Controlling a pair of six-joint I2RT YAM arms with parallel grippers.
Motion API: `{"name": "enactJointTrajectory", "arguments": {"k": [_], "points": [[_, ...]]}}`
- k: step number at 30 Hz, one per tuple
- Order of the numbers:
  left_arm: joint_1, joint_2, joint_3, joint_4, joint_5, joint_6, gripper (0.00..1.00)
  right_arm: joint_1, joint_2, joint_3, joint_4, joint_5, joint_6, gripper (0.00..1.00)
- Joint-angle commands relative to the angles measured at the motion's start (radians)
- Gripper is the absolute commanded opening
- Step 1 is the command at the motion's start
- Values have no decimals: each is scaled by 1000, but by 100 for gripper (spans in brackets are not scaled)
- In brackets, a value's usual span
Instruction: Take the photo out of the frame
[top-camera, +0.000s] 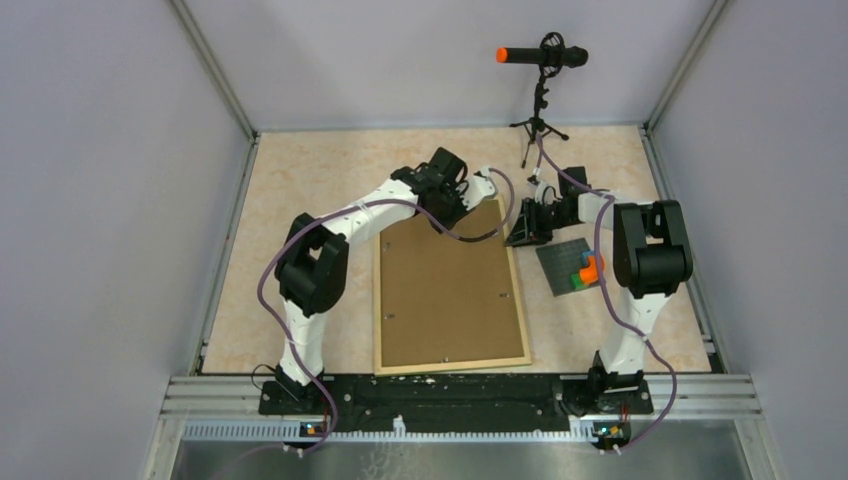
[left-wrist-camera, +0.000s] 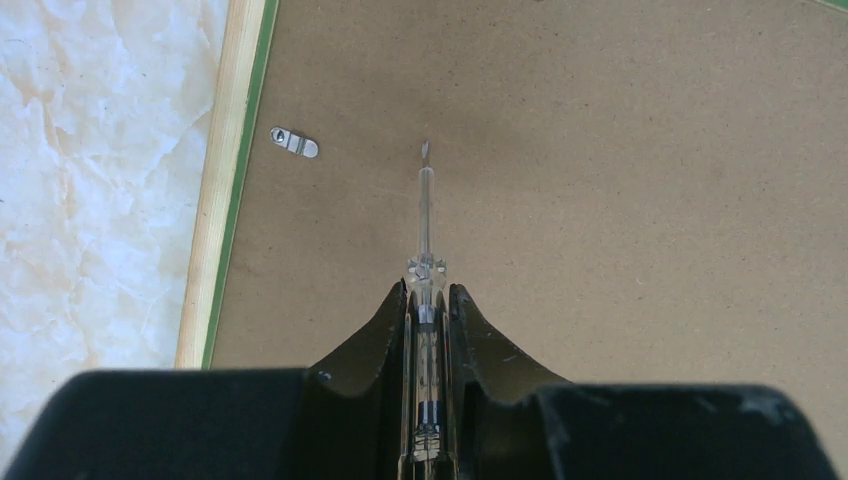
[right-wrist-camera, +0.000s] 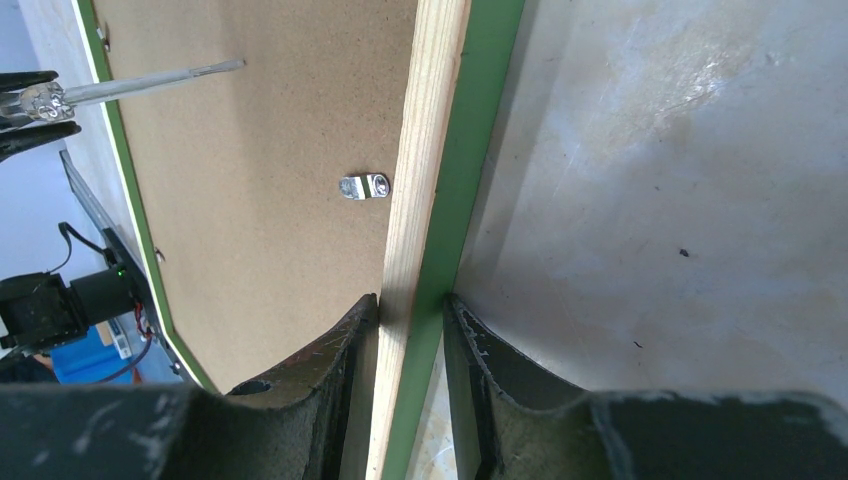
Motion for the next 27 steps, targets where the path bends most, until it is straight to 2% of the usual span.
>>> {"name": "enactJointTrajectory", "arguments": {"k": [1, 8, 16, 22, 27], "points": [[15, -47, 7, -34, 36, -38, 0, -9, 44, 10, 2, 86, -32, 30], [53, -74, 3, 16, -6, -105, 0, -9, 42, 10, 1, 82, -34, 30], [85, -48, 9, 29, -66, -117, 0, -12, 42, 12, 1, 77, -33, 30], [85, -5, 35, 44, -61, -123, 0, -14, 36, 10, -2, 74, -35, 31], [85, 7, 72, 22, 4, -149, 0, -21, 20, 15, -7, 66, -41, 32]]}}
